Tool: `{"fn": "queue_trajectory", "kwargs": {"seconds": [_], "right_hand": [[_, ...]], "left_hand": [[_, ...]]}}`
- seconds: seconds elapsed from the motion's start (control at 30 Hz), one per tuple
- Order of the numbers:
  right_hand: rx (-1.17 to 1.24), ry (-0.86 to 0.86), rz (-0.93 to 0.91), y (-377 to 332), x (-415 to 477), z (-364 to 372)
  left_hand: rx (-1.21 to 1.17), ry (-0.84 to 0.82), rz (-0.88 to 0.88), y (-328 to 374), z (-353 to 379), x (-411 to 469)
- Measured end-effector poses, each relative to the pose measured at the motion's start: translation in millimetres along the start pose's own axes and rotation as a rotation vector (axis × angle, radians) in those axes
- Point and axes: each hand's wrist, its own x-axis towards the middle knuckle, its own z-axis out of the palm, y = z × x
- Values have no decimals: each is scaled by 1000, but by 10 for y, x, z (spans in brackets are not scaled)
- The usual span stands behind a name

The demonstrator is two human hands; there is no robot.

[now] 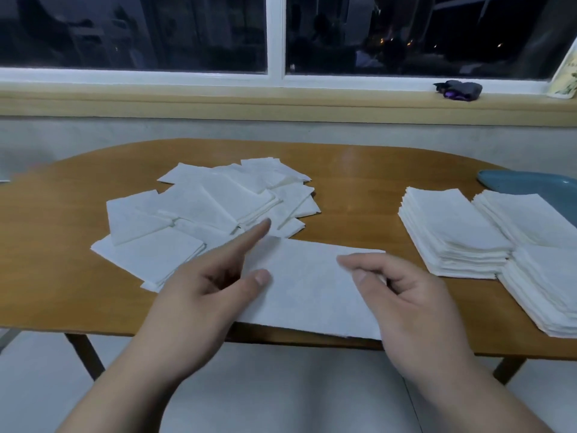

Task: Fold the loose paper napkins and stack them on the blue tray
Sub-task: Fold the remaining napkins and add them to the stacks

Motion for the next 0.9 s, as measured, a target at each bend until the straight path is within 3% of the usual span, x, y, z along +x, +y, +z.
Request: {"fn": "queue_trajectory", "kwargs": {"seconds": [0.2,0.33,0.63,0.9], "right_hand": [[53,-7,78,-46,125,218],[34,-11,75,-64,135,284],[-429,-99,16,29,123,231],[-665,-128,-94,156,152,217]], "left_hand": [[170,62,-107,-198,-166,132],[255,94,-83,-268,-209,189],[362,39,-23,-323,-203,184],[496,28,8,-369,-162,197]]}}
